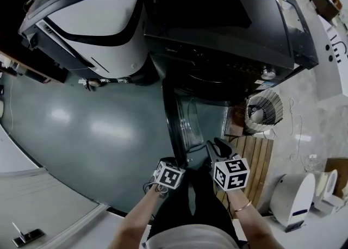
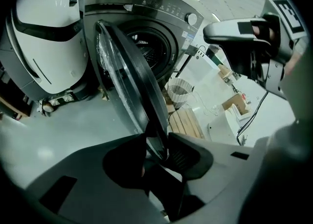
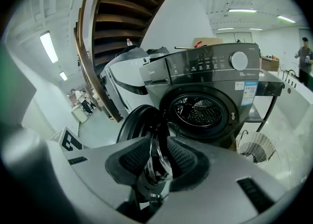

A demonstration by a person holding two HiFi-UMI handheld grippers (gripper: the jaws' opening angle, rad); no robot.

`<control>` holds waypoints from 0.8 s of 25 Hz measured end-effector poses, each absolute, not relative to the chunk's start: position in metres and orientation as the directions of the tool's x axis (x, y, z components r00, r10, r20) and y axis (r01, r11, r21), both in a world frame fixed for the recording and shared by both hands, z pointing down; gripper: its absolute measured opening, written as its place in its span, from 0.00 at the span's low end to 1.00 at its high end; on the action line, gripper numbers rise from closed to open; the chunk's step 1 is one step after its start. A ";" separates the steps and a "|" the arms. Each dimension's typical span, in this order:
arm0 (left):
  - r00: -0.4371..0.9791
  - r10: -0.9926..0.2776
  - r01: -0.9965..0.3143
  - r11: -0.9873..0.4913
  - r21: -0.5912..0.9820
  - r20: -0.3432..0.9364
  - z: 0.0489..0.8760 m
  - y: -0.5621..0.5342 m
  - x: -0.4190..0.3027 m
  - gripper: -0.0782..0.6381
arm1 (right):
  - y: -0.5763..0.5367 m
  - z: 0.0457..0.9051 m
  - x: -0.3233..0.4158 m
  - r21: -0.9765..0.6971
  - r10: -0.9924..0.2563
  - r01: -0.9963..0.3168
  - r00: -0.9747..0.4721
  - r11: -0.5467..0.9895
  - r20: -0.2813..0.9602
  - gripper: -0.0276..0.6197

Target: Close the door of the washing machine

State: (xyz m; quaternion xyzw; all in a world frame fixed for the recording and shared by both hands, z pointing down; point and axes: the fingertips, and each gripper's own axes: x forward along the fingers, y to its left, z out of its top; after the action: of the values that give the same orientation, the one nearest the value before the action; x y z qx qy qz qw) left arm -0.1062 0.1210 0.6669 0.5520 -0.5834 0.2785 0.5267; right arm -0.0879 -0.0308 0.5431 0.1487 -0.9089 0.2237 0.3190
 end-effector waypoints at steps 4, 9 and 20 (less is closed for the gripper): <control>0.181 -0.360 -0.927 0.250 0.281 0.915 0.671 0.088 -0.085 0.33 | -0.049 0.550 -0.056 -0.312 -0.167 -0.464 -0.738 0.829 0.654 0.22; 0.227 -0.325 -0.891 0.310 0.330 0.918 0.667 0.056 -0.055 0.34 | -0.065 0.566 -0.014 -0.310 -0.196 -0.512 -0.714 0.801 0.672 0.22; 0.271 -0.322 -0.877 0.306 0.370 0.907 0.671 -0.028 -0.014 0.35 | -0.073 0.621 0.055 -0.292 -0.151 -0.499 -0.671 0.816 0.726 0.24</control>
State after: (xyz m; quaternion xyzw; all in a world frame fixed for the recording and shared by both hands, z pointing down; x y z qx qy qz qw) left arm -0.0144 -0.0276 0.6713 0.5396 -0.5555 0.2366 0.5867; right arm 0.0549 -0.0732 0.6214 0.1843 -0.8819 0.2409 0.3610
